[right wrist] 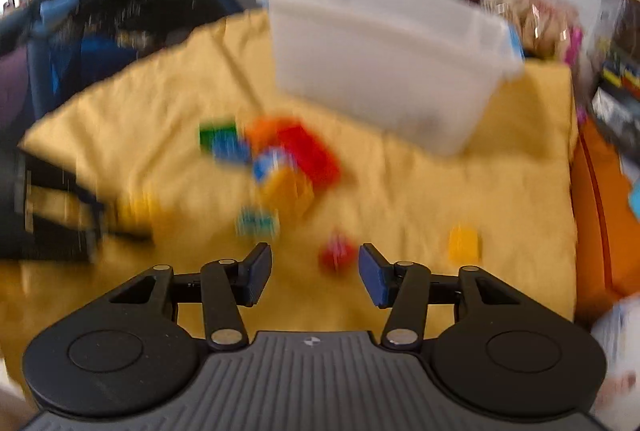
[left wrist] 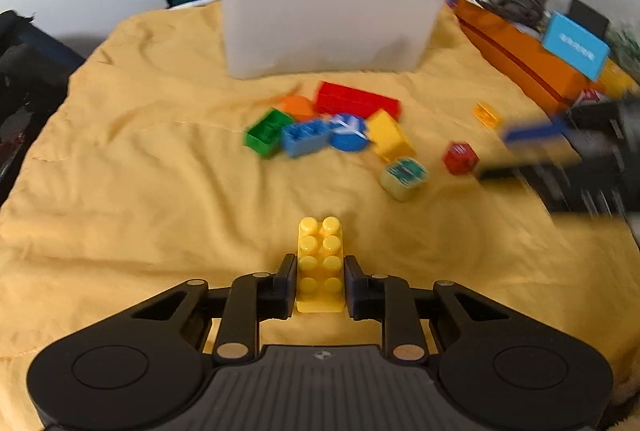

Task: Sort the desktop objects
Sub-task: 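Move both tools back over the blanket, left tool to the long yellow brick, then grasp the long yellow brick with the left tool while the right grasps a square yellow brick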

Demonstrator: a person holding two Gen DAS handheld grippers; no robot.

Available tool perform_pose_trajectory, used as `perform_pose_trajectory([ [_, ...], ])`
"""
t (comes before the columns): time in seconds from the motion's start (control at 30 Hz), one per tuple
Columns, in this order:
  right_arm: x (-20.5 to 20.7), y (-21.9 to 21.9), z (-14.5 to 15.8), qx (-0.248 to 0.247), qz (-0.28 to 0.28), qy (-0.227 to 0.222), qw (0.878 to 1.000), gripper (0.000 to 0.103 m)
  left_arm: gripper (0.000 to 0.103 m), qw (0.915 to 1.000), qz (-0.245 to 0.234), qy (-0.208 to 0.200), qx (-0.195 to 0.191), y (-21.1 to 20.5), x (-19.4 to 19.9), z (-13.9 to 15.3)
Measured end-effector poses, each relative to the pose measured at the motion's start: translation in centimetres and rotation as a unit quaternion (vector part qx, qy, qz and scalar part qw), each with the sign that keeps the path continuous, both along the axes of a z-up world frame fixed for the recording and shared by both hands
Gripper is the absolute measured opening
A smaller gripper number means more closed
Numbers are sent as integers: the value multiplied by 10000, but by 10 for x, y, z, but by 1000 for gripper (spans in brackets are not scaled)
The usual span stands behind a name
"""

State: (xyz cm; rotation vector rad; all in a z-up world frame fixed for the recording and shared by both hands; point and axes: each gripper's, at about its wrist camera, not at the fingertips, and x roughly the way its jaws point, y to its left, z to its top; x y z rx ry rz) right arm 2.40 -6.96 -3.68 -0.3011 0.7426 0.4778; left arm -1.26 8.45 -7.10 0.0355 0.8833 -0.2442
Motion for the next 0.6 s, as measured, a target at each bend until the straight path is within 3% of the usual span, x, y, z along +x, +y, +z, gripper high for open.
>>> perform_pose_trajectory([
  [0.1, 16, 32, 1, -79, 151, -176, 9997, 54, 28, 9999, -140, -16, 27, -9, -4, 0],
  [0.23, 33, 68, -22, -465, 41, 89, 9989, 53, 28, 9998, -205, 0, 53, -7, -5, 0],
  [0.33, 41, 72, -34, -711, -194, 155, 9972, 32, 28, 9997, -229, -3, 22, -5, -5, 0],
  [0.43, 40, 54, -24, -373, -322, 165, 9986, 32, 28, 9996, -273, -21, -9, -3, -6, 0],
  [0.6, 12, 23, 6, 24, 124, 393, 9991, 32, 28, 9995, -299, -29, -97, 2, -6, -1],
])
